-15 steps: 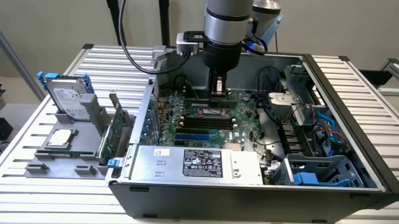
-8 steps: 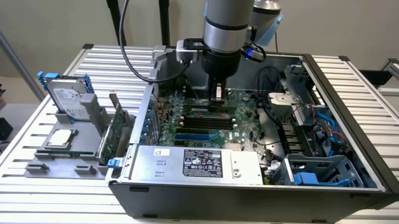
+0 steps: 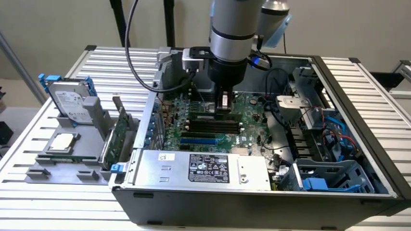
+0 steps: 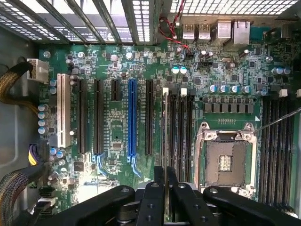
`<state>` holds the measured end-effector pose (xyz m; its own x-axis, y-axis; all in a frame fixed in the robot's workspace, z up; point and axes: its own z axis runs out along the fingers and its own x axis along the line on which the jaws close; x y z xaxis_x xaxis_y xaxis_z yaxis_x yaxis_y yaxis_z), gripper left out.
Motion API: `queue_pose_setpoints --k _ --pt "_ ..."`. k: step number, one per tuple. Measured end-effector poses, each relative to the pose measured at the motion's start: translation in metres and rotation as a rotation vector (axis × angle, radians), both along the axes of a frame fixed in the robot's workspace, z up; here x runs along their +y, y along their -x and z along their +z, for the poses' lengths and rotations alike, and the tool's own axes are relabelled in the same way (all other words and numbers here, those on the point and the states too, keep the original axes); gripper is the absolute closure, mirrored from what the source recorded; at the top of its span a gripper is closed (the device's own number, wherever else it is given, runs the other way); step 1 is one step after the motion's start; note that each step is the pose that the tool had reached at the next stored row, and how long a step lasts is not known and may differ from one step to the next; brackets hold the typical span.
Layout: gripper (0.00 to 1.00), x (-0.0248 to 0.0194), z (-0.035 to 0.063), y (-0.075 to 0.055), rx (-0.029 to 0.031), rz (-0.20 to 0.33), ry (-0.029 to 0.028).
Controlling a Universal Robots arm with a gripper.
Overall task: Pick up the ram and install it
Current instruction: 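Insert the ram into the slot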
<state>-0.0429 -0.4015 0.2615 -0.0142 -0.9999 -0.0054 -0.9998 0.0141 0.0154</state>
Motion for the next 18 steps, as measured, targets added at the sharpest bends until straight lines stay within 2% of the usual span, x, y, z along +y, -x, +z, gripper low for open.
queue_pose_setpoints --k 9,14,18 --pt "1.00 0.0000 -0.0164 -0.004 0.0001 0.000 -0.0049" --pt "1.00 0.0000 -0.0253 -0.004 0.0000 0.001 -0.0112" --pt "1.00 0.0000 -0.0266 -0.004 0.0001 0.001 -0.0134"
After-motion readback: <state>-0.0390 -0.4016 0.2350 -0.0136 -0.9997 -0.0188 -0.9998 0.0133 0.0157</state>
